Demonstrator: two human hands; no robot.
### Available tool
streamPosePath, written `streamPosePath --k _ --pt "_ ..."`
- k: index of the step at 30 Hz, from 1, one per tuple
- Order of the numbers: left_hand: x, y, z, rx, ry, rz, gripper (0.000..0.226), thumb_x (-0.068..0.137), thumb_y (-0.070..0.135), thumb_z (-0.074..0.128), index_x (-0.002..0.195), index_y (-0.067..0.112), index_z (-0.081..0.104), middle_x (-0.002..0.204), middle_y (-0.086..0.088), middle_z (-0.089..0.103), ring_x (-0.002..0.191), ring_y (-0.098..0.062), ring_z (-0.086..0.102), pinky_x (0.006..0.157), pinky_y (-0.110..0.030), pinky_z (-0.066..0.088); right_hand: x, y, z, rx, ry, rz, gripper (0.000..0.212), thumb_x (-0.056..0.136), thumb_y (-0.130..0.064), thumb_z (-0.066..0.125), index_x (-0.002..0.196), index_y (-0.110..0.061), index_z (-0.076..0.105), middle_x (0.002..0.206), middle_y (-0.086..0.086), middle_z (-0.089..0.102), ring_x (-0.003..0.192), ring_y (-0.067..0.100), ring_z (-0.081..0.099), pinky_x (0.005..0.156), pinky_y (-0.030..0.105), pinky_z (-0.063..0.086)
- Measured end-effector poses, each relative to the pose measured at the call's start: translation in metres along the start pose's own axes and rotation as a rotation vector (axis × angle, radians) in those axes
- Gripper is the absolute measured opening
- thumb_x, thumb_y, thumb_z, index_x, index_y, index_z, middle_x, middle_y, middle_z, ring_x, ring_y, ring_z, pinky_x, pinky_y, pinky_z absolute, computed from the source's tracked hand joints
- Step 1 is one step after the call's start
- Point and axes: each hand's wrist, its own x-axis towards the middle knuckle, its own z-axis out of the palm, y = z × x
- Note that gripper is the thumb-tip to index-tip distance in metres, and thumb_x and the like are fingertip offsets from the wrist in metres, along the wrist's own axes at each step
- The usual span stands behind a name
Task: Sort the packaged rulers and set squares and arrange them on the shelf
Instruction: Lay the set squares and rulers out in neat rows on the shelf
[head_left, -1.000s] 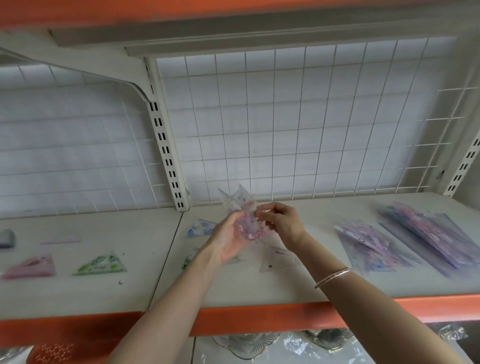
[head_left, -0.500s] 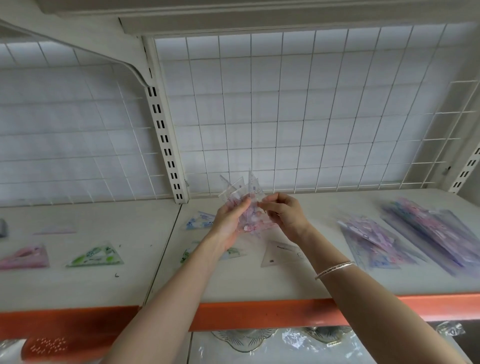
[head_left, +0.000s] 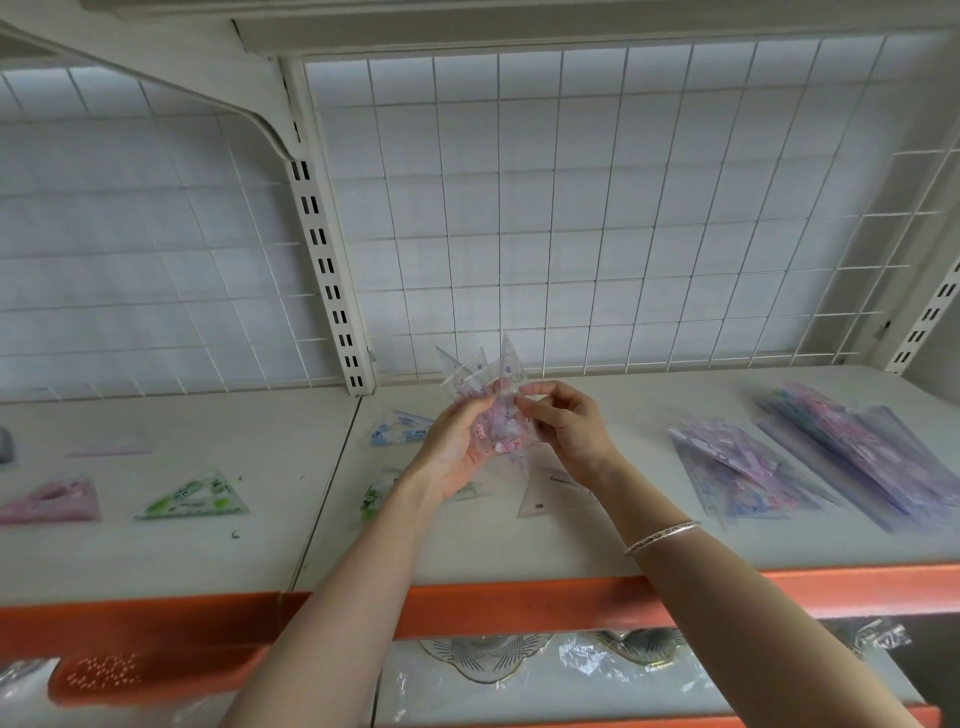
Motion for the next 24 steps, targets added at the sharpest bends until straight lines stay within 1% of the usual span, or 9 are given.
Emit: streamPosePath --k 2,4,6,9,13,17,20,24 --pt "-0.001 0.0 -0.002 -0.003 -0.008 -0.002 0.029 0.1 0.009 0.042 0.121 0.012 0.061 0.109 -0.007 0.071 0.084 -0.023 0.071 0.067 -0.033 0.059 -0.001 0.0 0.0 0.001 -0.002 -0.003 0.011 0.081 0.004 0.067 0.083 -0.006 0.065 0.051 -0.001 0.052 0.047 0.01 0.044 0.048 0.018 0.034" --pt "-0.002 0.0 -0.003 -0.008 -0.018 0.006 0.03 0.099 0.008 0.043 0.124 0.011 0.06 0.108 -0.006 0.071 0.086 -0.021 0.071 0.068 -0.033 0.059 -0.003 -0.001 0.001 -0.002 -0.006 -0.016 0.011 0.082 0.005 0.065 0.085 -0.005 0.064 0.05 -0.004 0.055 0.045 0.007 0.046 0.047 0.016 0.036" --pt "-0.002 0.0 -0.005 -0.013 -0.016 0.016 0.029 0.099 0.008 0.045 0.125 0.01 0.059 0.106 -0.006 0.072 0.086 -0.019 0.071 0.068 -0.034 0.06 -0.004 -0.001 0.001 -0.022 -0.009 -0.033 0.011 0.083 0.005 0.063 0.086 -0.005 0.062 0.048 -0.006 0.056 0.043 0.006 0.042 0.046 0.016 0.034" --pt "-0.002 -0.001 -0.006 -0.005 -0.012 0.04 0.026 0.098 0.008 0.047 0.12 0.011 0.061 0.101 -0.005 0.073 0.086 -0.017 0.072 0.064 -0.032 0.06 -0.004 0.0 0.0 -0.038 -0.002 -0.045 0.012 0.084 0.005 0.063 0.085 -0.007 0.061 0.046 -0.006 0.052 0.04 0.006 0.037 0.044 0.016 0.032" --pt "-0.003 -0.001 -0.006 0.024 0.016 0.066 0.024 0.098 0.009 0.048 0.118 0.011 0.062 0.103 -0.005 0.072 0.088 -0.016 0.071 0.06 -0.028 0.057 -0.002 0.002 -0.002 -0.043 0.009 -0.051 0.015 0.082 0.006 0.064 0.083 -0.008 0.062 0.048 -0.004 0.046 0.04 0.007 0.036 0.043 0.016 0.033" --pt "0.0 -0.001 -0.01 0.055 0.079 0.081 0.022 0.095 0.013 0.055 0.114 0.012 0.065 0.109 -0.007 0.071 0.093 -0.021 0.068 0.065 -0.029 0.058 0.001 0.002 -0.001 -0.033 0.011 -0.062 0.015 0.082 0.006 0.064 0.083 -0.008 0.062 0.051 -0.001 0.047 0.041 0.009 0.036 0.043 0.018 0.032" --pt "0.004 -0.001 -0.012 0.057 0.109 0.095 0.018 0.093 0.014 0.057 0.108 0.013 0.067 0.103 -0.004 0.073 0.09 -0.02 0.069 0.065 -0.029 0.057 0.002 0.001 -0.001 -0.026 0.013 -0.06 0.015 0.082 0.007 0.063 0.084 -0.008 0.061 0.049 -0.003 0.049 0.041 0.009 0.036 0.043 0.018 0.03" --pt "0.003 -0.001 -0.012 0.064 0.109 0.12 0.017 0.092 0.014 0.059 0.105 0.012 0.068 0.1 -0.005 0.073 0.085 -0.019 0.071 0.071 -0.033 0.059 0.001 0.001 0.0 -0.028 0.002 -0.056 0.016 0.082 0.007 0.063 0.084 -0.008 0.06 0.049 -0.003 0.049 0.042 0.01 0.036 0.043 0.018 0.03"
